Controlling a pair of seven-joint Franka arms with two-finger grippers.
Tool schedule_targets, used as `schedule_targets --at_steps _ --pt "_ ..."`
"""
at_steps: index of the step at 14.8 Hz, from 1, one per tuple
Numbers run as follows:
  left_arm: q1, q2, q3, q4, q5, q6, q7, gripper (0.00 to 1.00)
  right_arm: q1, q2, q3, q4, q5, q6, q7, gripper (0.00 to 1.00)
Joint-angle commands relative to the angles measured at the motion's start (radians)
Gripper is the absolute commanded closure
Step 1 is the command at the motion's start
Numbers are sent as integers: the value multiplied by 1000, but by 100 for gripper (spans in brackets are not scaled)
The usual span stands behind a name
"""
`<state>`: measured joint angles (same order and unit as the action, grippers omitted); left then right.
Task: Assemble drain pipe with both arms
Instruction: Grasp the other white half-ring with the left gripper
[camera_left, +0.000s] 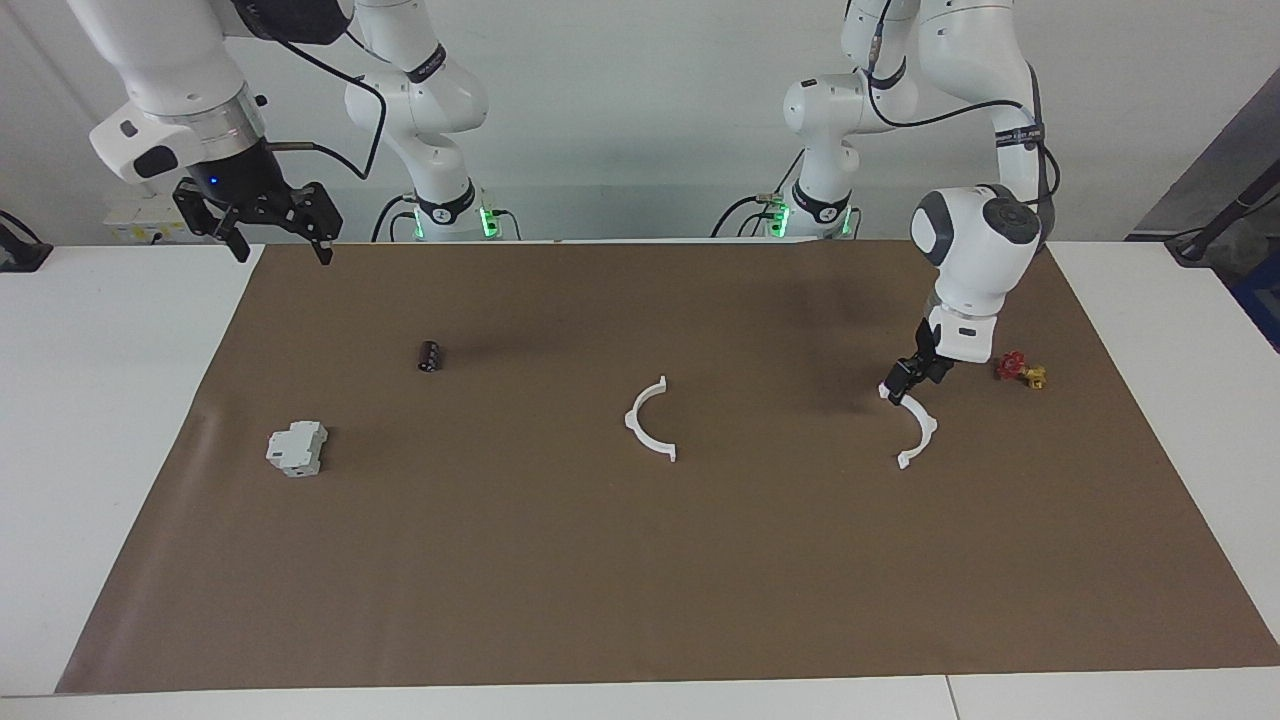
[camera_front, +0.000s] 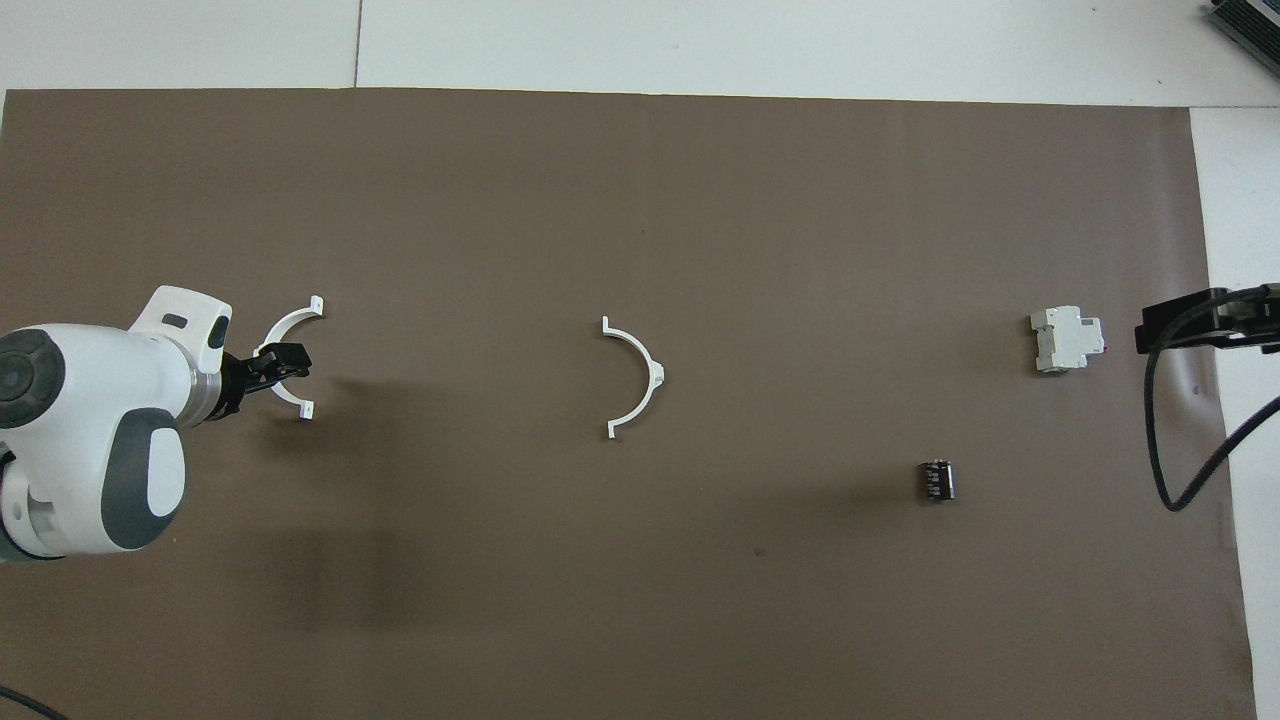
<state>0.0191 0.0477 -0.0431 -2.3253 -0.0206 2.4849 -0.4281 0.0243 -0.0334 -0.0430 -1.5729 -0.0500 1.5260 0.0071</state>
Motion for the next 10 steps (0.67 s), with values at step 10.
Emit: schedule_targets --at_steps 10 --pt "-10 37 11 -23 -13 71 -3 0 -3 7 3 -1 41 -9 -9 0"
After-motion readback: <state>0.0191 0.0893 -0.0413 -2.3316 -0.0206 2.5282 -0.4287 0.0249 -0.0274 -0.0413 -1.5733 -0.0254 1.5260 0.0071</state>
